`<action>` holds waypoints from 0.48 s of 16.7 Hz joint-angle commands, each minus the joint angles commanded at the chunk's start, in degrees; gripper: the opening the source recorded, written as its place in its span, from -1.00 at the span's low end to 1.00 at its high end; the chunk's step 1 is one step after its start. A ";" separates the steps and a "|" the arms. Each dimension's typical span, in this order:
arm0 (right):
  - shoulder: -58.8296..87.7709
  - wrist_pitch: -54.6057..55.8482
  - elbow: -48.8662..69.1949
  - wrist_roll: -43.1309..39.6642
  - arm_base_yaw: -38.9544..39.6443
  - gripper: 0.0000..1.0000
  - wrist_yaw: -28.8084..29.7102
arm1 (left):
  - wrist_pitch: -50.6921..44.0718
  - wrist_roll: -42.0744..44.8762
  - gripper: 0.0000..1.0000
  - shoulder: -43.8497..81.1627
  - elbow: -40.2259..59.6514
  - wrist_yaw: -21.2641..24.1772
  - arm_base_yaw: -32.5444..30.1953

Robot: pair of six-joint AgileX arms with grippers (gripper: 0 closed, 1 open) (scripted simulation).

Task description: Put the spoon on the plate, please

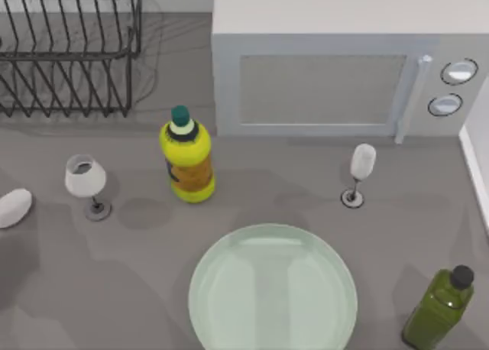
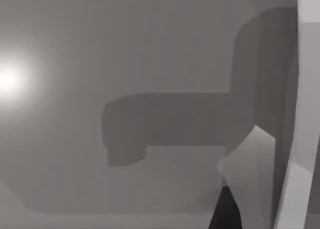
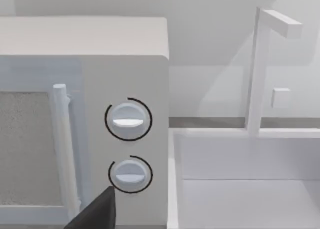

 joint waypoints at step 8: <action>0.00 0.00 0.00 0.00 0.00 1.00 0.00 | -18.84 0.04 -1.00 -6.14 11.04 0.03 -0.18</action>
